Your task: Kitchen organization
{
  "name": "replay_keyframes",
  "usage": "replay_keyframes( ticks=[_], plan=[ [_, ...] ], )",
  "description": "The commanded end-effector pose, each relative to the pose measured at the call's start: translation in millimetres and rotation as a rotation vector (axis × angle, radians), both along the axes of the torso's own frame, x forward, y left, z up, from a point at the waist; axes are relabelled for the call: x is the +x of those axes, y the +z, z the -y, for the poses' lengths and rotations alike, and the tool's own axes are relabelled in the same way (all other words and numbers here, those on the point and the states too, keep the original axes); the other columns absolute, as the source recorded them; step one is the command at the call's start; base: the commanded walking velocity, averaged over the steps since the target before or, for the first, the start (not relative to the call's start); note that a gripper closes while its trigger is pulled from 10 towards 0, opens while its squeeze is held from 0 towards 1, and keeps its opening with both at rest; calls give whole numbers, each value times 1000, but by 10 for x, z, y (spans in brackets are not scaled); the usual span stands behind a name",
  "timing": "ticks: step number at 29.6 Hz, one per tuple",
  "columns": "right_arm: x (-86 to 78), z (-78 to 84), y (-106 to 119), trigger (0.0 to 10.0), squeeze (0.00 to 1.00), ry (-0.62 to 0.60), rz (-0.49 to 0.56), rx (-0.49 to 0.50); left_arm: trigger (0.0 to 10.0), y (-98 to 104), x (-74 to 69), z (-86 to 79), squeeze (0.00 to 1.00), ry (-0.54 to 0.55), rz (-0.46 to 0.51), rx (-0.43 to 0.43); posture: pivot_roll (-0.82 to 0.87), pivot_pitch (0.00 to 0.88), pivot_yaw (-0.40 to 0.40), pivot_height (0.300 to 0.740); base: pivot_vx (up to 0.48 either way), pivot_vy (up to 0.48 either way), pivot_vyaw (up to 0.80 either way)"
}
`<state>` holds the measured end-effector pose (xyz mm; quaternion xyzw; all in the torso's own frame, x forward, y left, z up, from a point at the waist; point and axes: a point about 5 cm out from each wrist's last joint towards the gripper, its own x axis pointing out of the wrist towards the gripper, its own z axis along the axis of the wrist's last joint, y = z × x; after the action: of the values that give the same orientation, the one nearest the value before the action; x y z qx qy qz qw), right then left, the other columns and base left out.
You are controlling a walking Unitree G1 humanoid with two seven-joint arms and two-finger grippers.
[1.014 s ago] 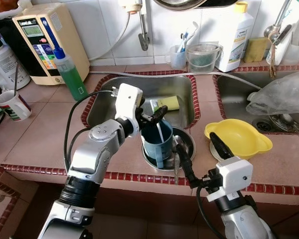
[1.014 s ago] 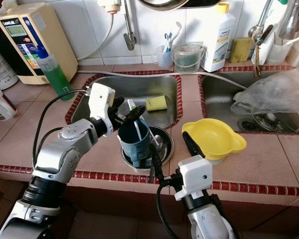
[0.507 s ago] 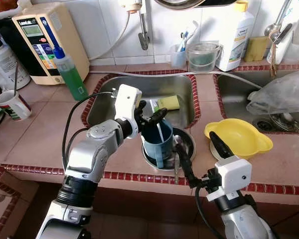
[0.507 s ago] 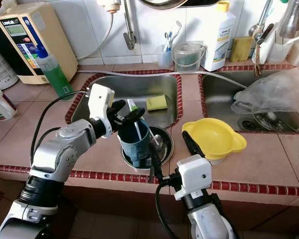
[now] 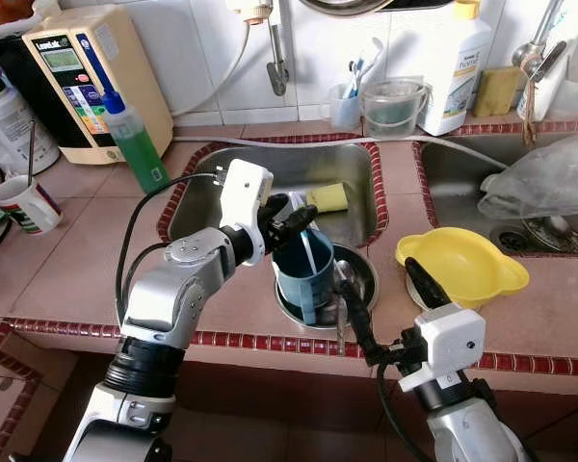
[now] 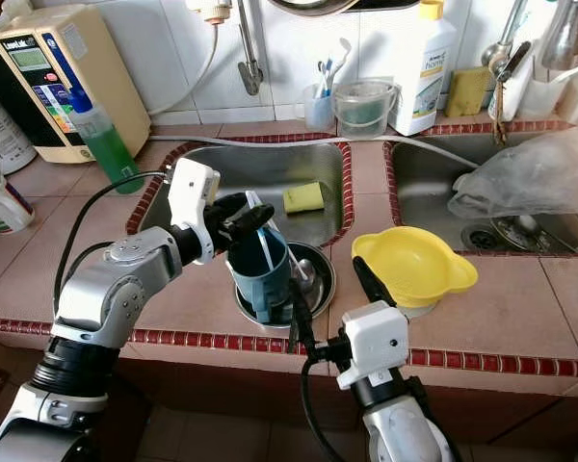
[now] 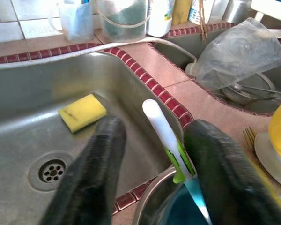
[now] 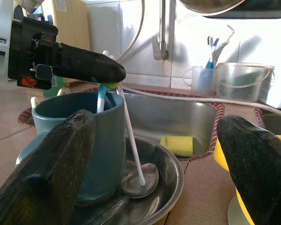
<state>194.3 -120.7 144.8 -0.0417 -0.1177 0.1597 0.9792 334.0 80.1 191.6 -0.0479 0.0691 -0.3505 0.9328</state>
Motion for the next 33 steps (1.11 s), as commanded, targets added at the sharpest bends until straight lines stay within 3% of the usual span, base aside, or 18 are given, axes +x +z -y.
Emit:
replay_keyframes(
  ticks=[1,33],
  plan=[
    [-15,-42,29,10000,0,20,4,8,0,69,5,-19,0,-7,21,5,-218,74,185,740,0,0,0],
    [75,-53,-2,10000,0,14,0,-1,0,151,18,-14,0,-28,51,-12,-204,55,179,740,0,0,0]
  ],
)
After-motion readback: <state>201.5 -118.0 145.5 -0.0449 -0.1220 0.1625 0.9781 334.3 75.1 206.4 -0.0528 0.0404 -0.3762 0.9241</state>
